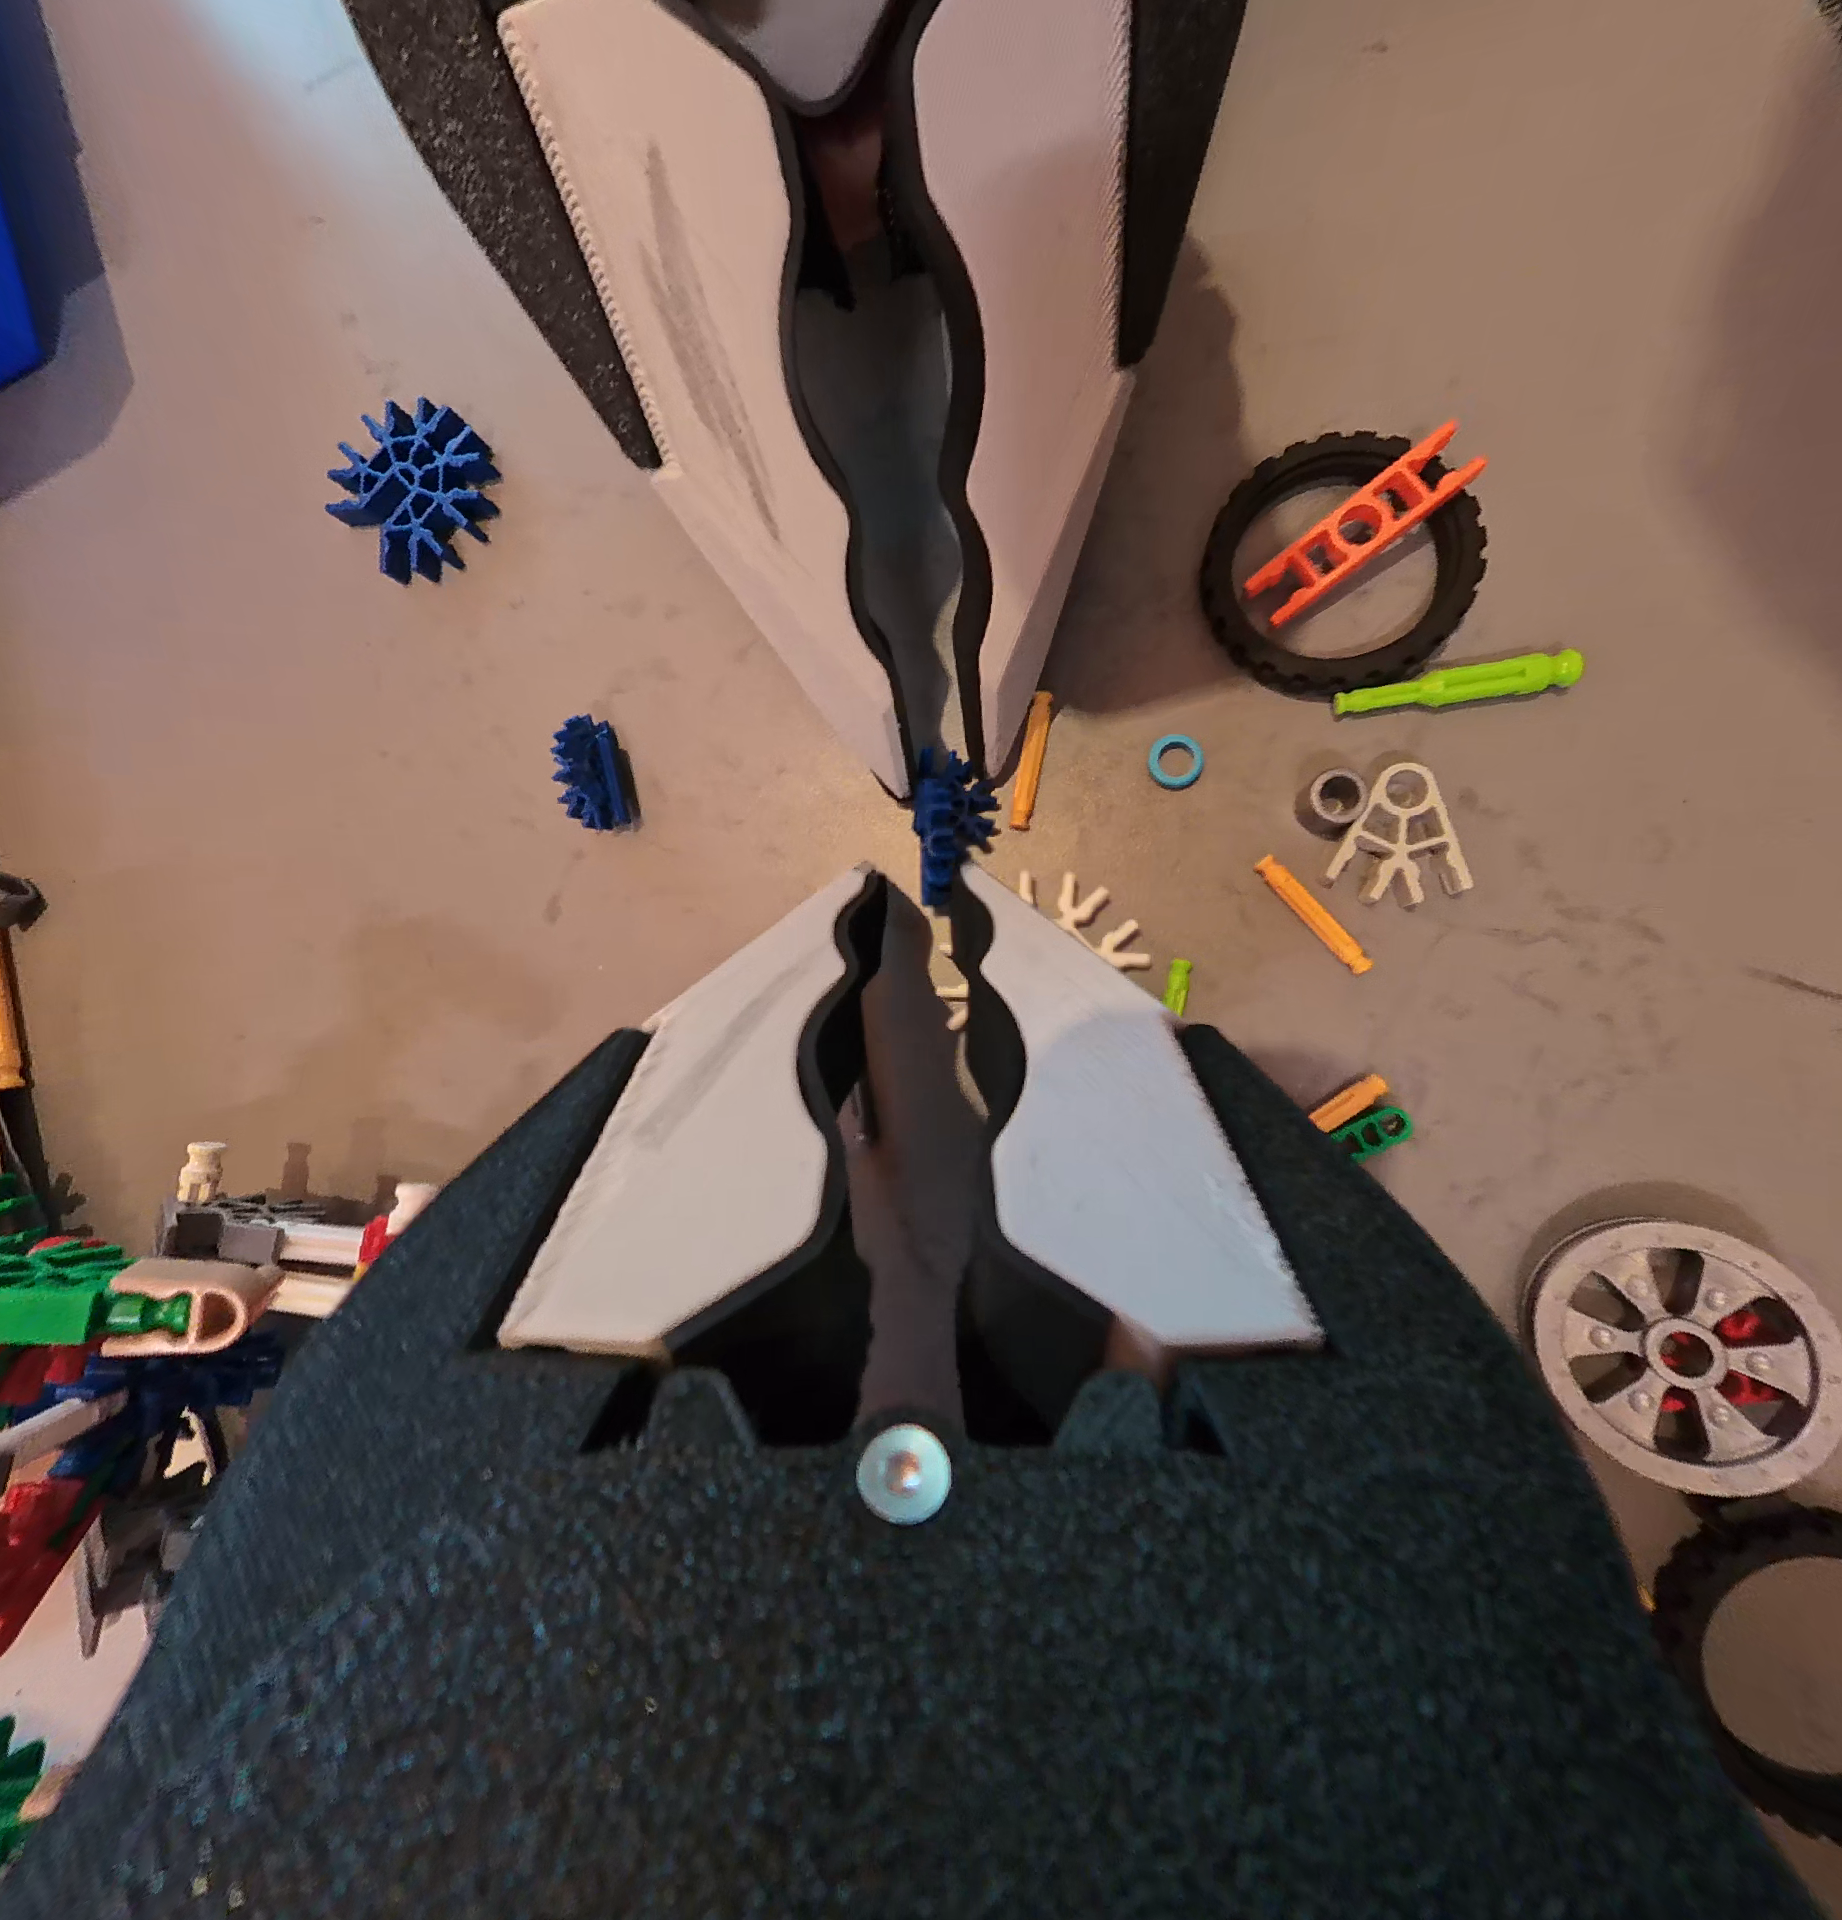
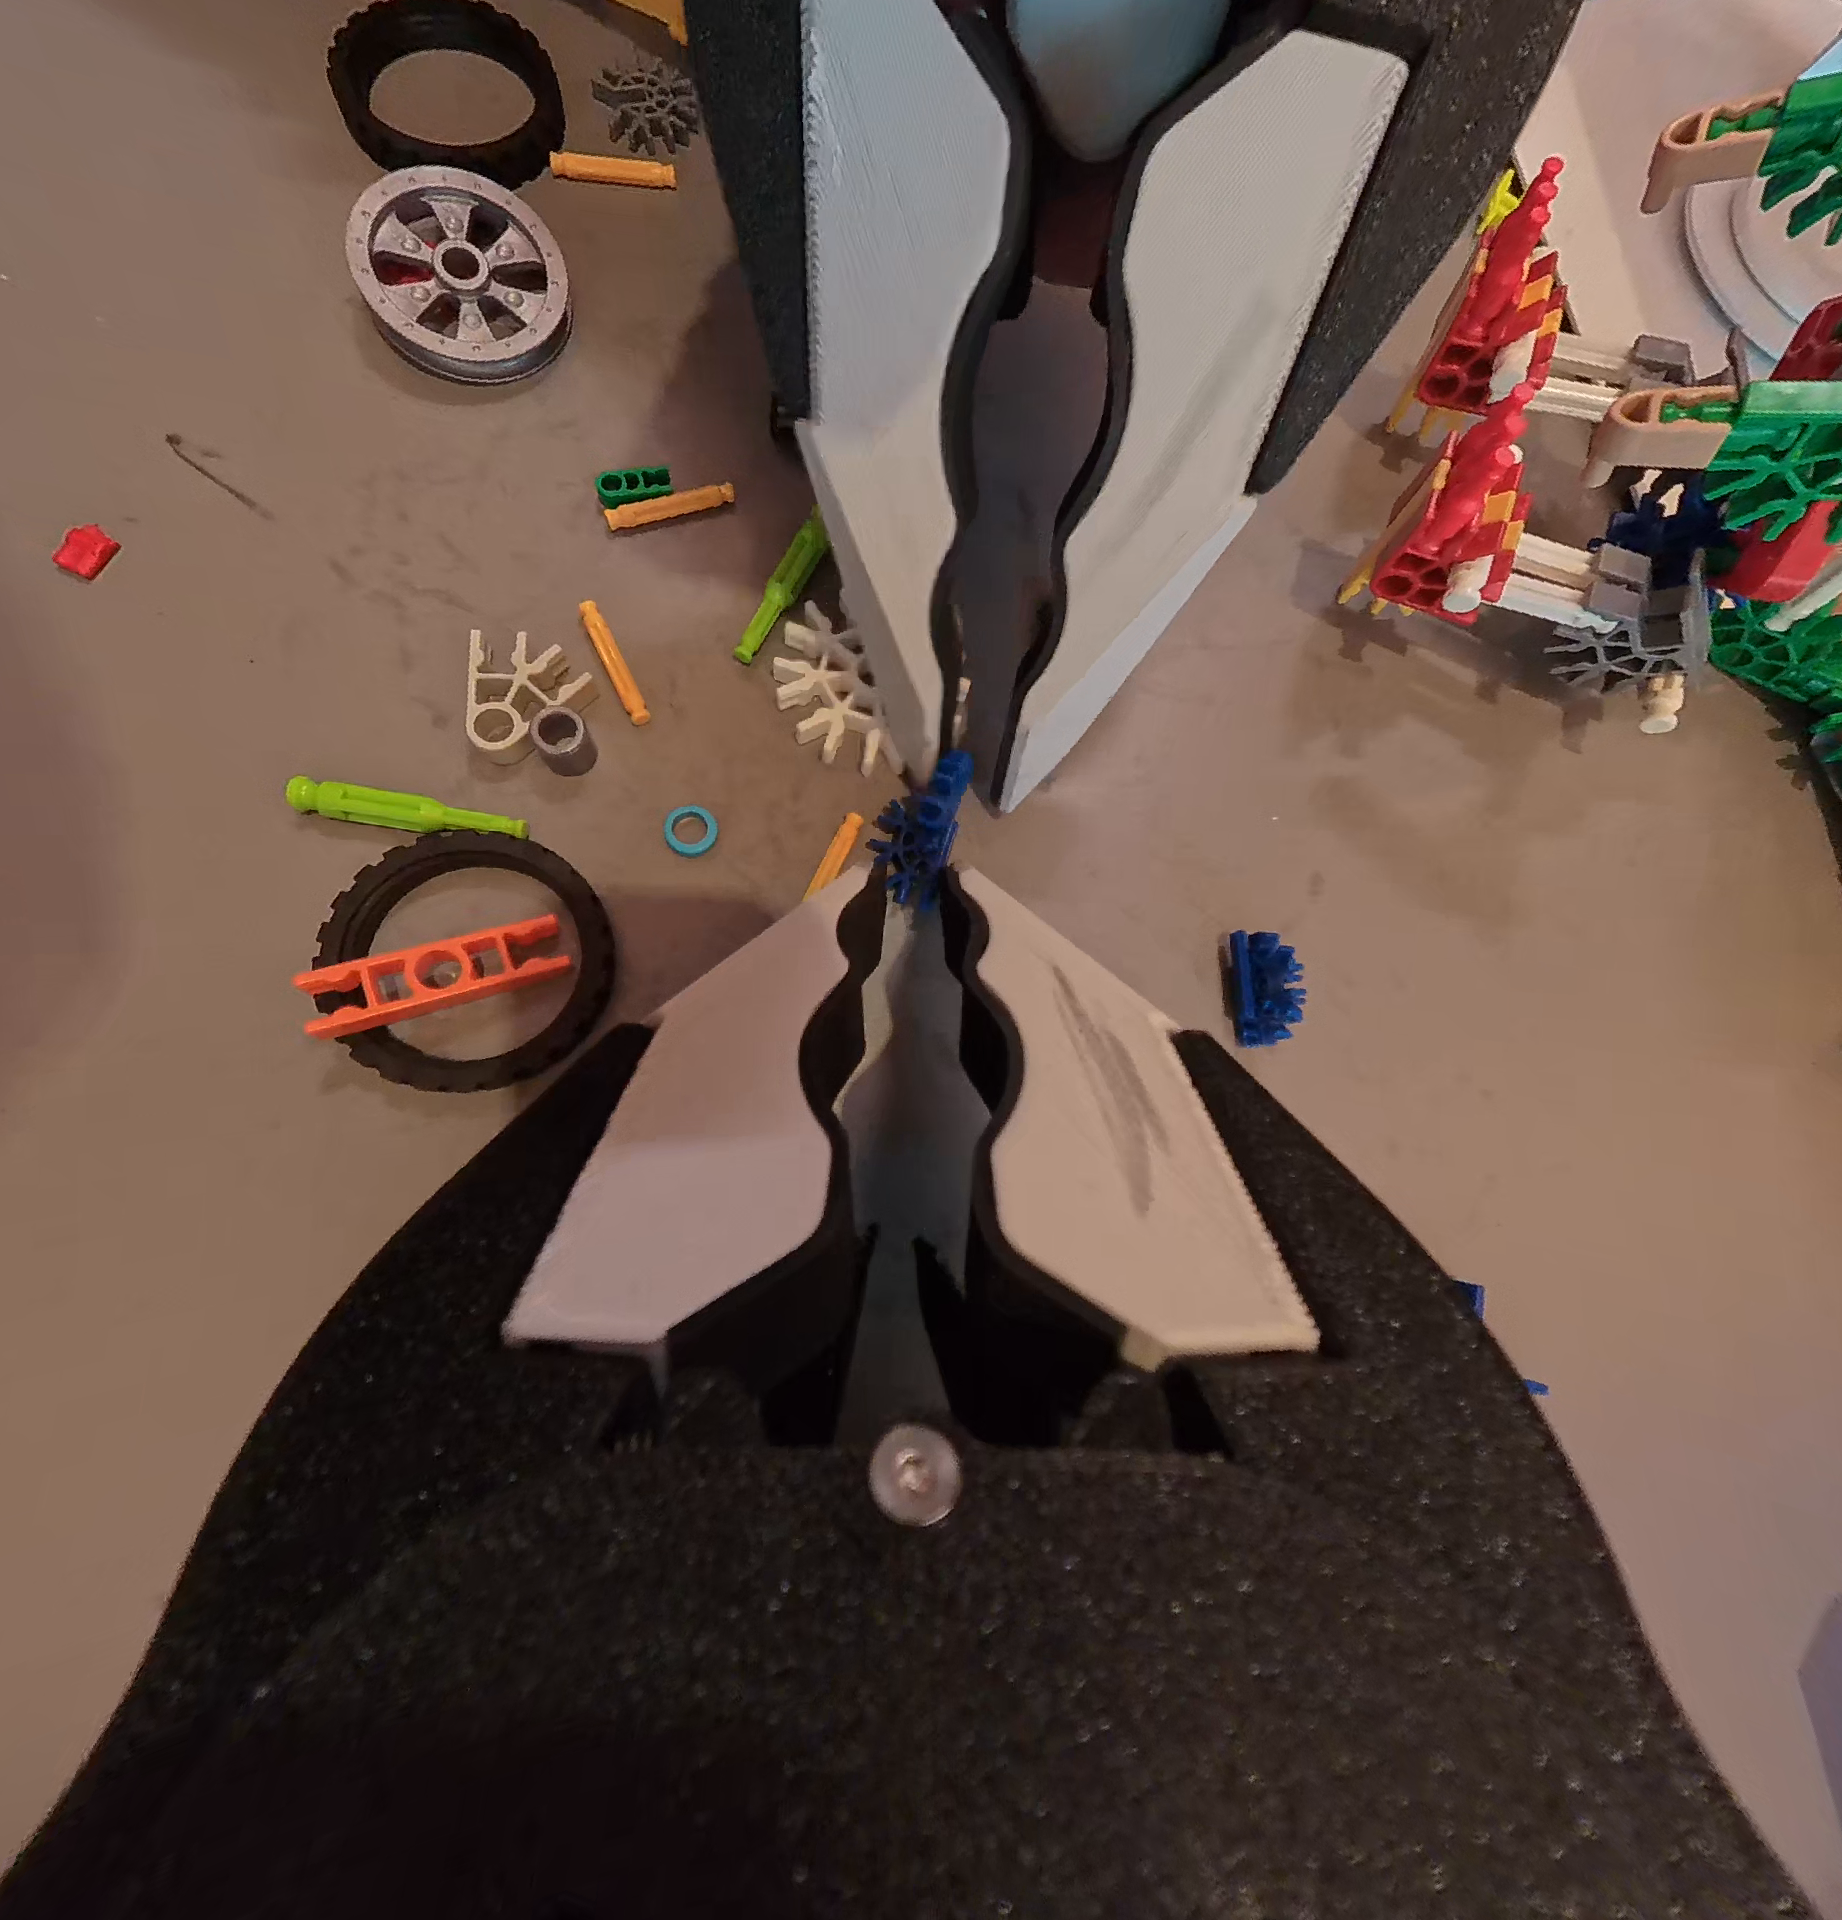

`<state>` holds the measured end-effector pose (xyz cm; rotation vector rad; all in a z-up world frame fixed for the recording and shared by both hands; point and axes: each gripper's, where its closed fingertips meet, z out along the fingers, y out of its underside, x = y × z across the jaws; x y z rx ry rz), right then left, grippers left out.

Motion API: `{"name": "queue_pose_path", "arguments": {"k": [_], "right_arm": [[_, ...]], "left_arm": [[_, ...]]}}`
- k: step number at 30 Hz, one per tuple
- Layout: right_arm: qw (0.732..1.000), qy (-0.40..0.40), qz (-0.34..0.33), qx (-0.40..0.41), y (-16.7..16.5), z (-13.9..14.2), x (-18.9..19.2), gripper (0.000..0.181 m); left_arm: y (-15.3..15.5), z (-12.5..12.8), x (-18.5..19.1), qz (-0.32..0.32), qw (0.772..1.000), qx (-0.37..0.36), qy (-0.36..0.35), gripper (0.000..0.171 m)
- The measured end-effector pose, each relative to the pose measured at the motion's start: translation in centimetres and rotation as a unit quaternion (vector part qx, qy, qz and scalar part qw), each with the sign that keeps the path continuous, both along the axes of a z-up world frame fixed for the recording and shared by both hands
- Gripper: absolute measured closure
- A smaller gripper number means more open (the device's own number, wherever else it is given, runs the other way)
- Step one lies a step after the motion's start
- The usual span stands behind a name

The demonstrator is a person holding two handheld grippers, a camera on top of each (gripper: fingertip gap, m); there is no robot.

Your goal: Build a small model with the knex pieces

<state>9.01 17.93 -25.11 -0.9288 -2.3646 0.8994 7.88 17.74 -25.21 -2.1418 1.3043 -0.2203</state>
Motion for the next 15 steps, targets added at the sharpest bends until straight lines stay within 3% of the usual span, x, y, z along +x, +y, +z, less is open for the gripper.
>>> {"name": "queue_pose_path", "arguments": {"k": [4, 15], "right_arm": [[1.000, 0.000, -0.001, 0.000, 0.02, 0.00, -0.02, 0.171], [1.000, 0.000, -0.002, -0.001, 0.07, 0.00, -0.06, 0.171]], "left_arm": [[-0.13, 0.17, 0.02, -0.001, 1.000, -0.001, -0.008, 0.169], [-0.02, -0.11, 0.07, -0.001, 1.000, -0.007, -0.007, 0.171]]}}
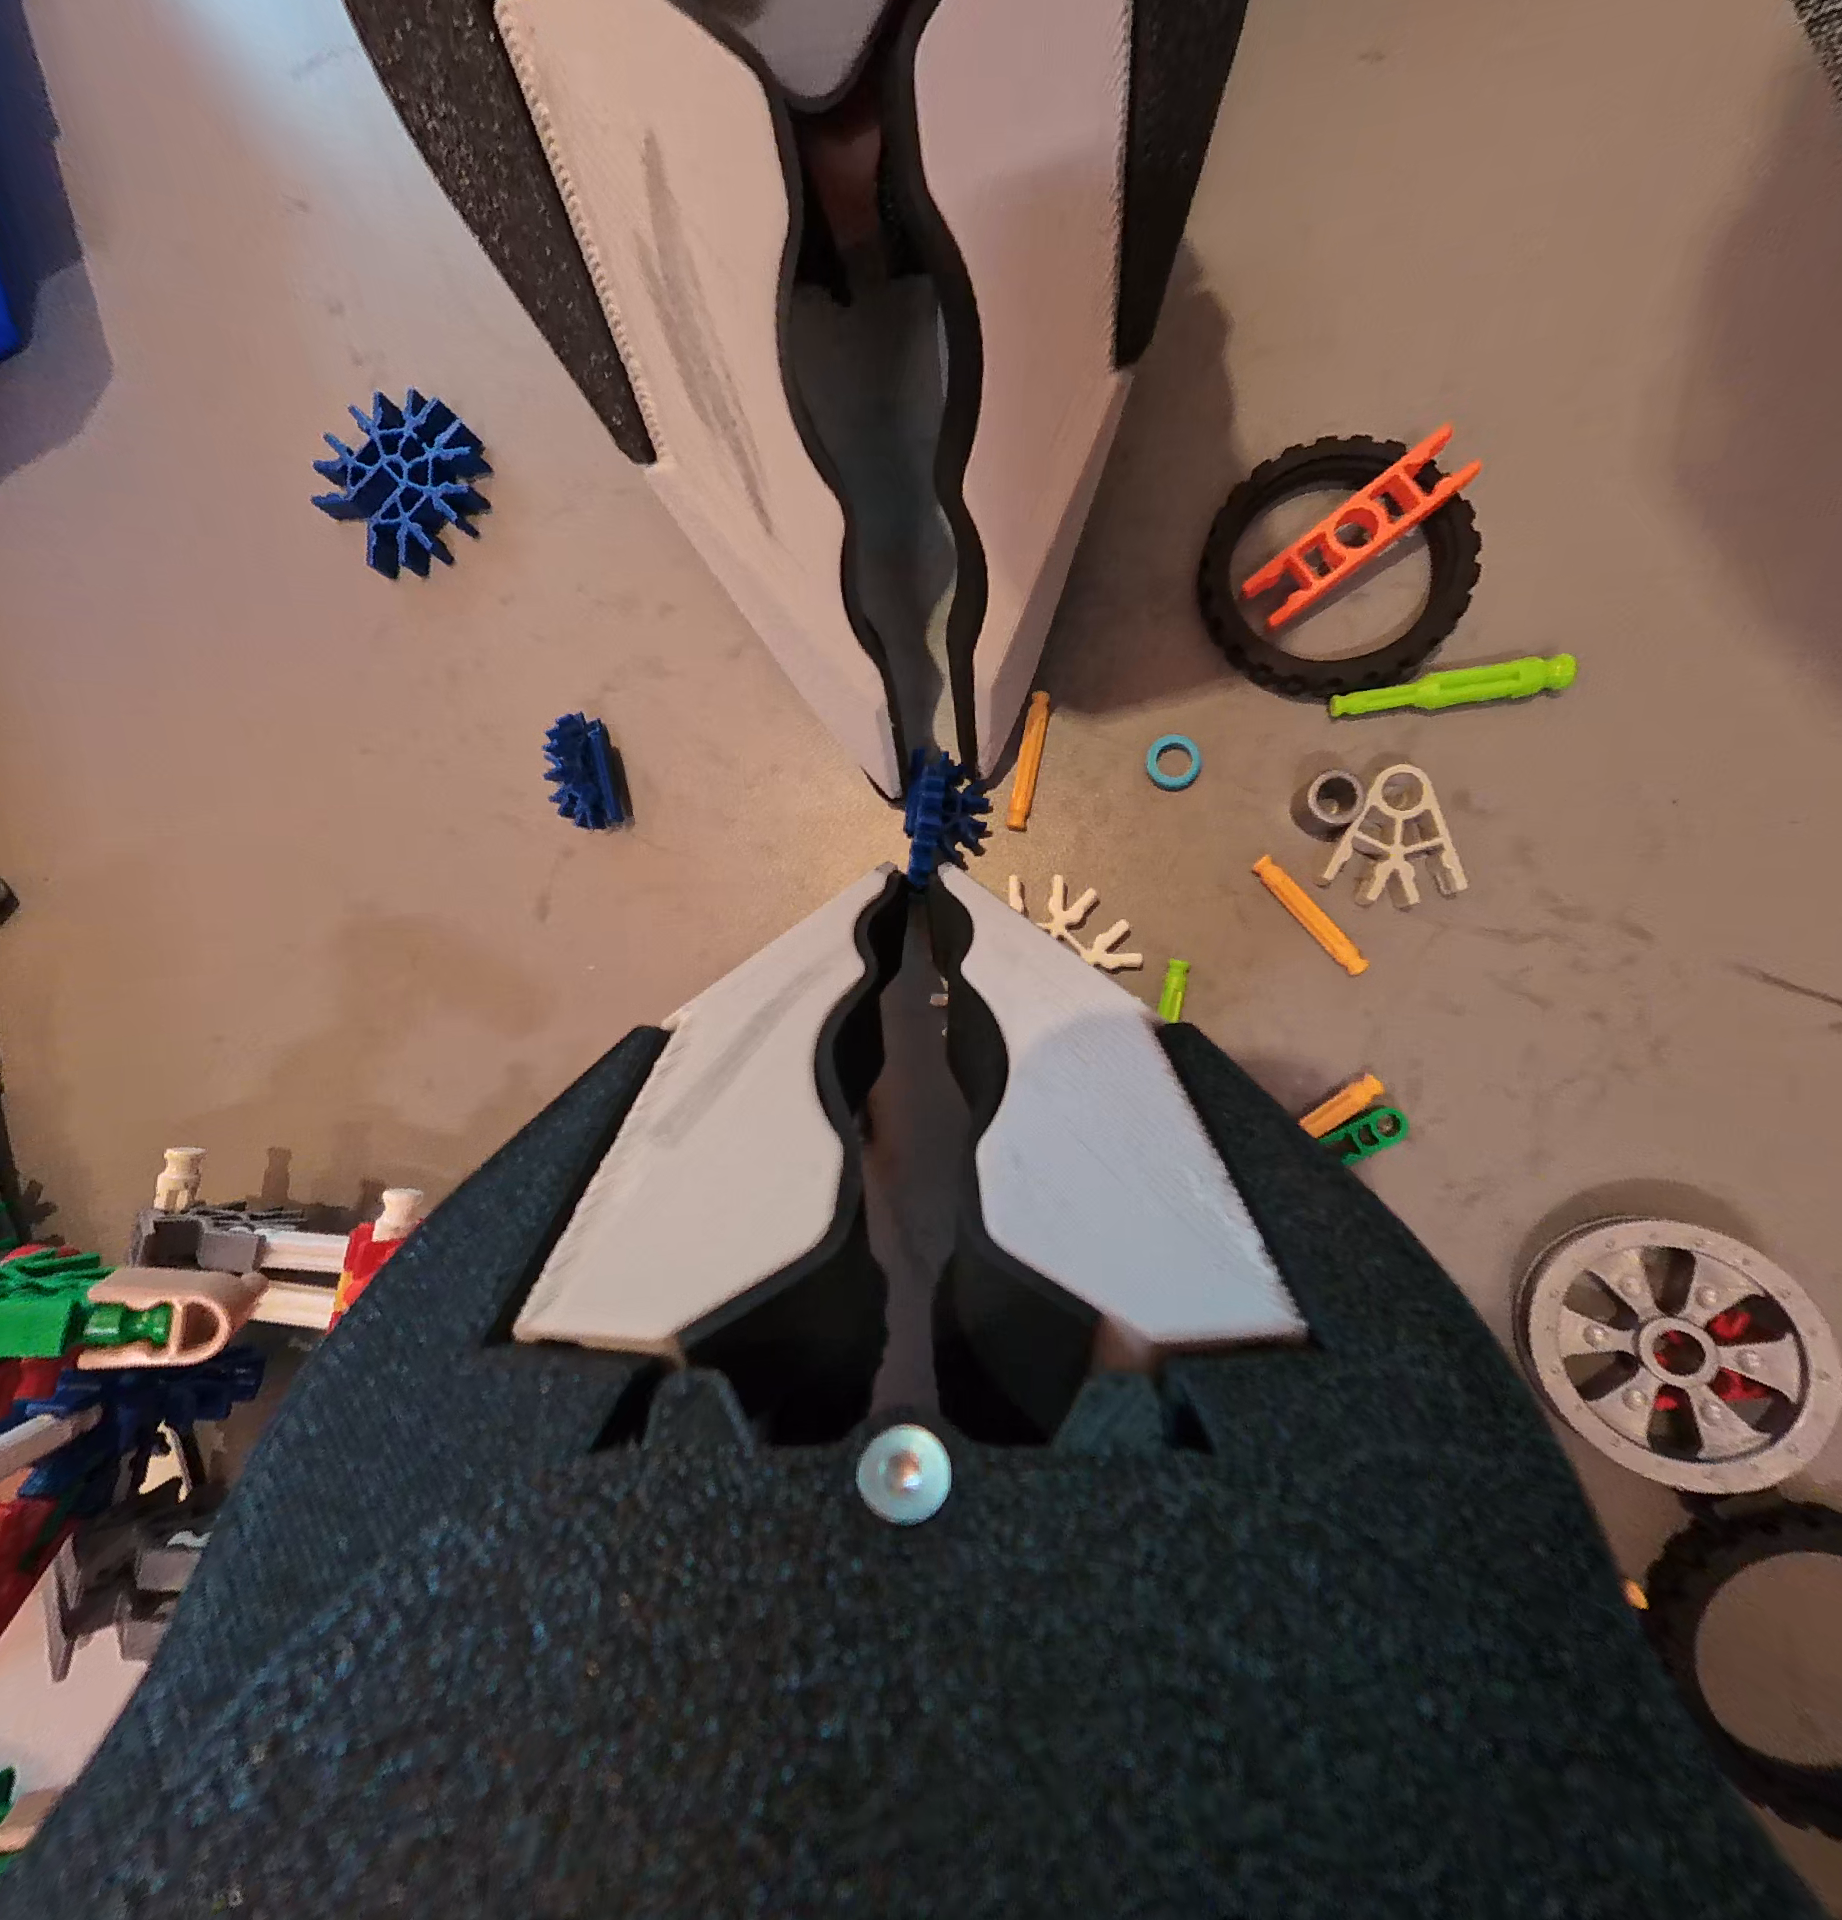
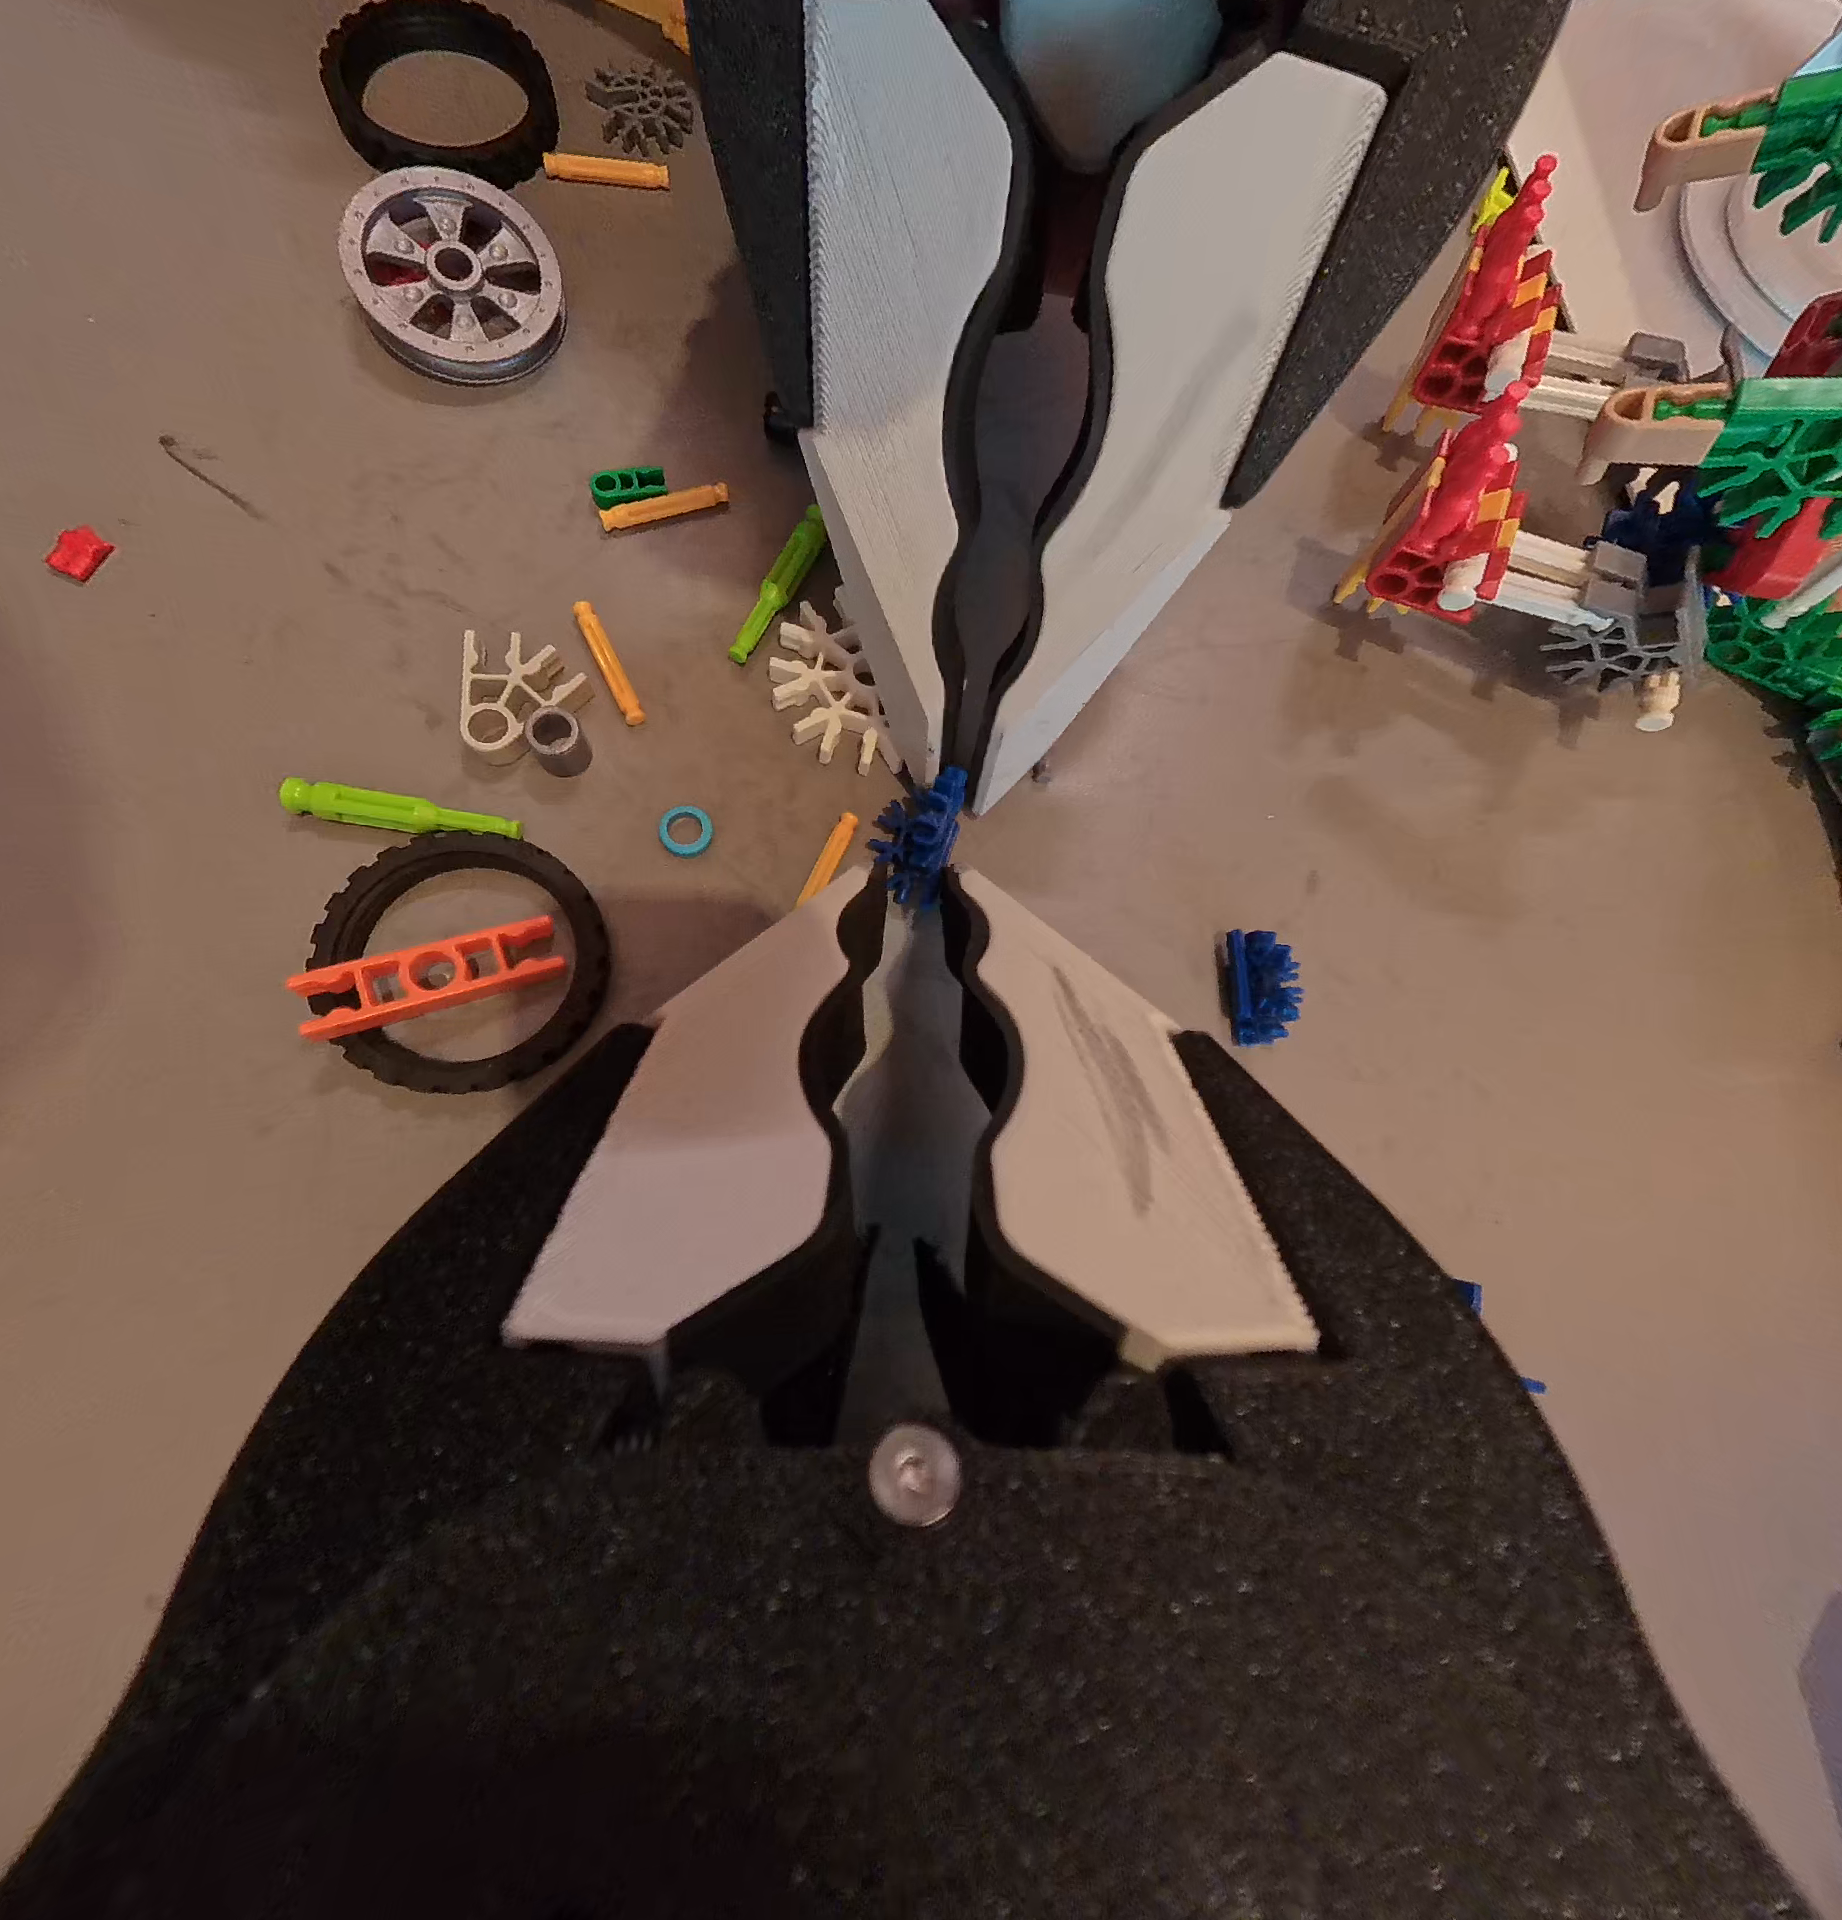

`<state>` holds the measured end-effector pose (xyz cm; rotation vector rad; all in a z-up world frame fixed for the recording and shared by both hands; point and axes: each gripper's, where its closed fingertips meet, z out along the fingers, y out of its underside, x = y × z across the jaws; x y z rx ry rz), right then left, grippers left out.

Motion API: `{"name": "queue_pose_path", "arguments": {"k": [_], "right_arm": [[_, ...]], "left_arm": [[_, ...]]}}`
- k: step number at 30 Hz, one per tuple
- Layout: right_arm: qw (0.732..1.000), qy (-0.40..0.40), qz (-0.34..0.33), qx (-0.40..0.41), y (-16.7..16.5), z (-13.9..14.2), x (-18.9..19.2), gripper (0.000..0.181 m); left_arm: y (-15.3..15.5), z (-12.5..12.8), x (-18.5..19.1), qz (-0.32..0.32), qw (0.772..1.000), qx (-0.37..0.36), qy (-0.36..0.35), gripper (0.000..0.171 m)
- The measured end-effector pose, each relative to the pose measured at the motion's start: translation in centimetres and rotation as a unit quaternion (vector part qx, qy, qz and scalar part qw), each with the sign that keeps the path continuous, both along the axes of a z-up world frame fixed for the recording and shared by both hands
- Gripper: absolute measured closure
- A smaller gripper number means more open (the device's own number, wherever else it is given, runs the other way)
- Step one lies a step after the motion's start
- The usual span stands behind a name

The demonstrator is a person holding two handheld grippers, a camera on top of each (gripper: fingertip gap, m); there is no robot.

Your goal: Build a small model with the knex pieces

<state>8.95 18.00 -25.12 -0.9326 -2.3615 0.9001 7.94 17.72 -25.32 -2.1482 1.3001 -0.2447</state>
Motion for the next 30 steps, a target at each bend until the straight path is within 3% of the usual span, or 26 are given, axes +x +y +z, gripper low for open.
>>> {"name": "queue_pose_path", "arguments": {"k": [30], "right_arm": [[1.000, -0.002, -0.008, 0.002, 0.01, 0.03, -0.14, 0.171]], "left_arm": [[0.28, -0.01, 0.04, 0.009, 1.000, 0.000, 0.005, 0.171]]}}
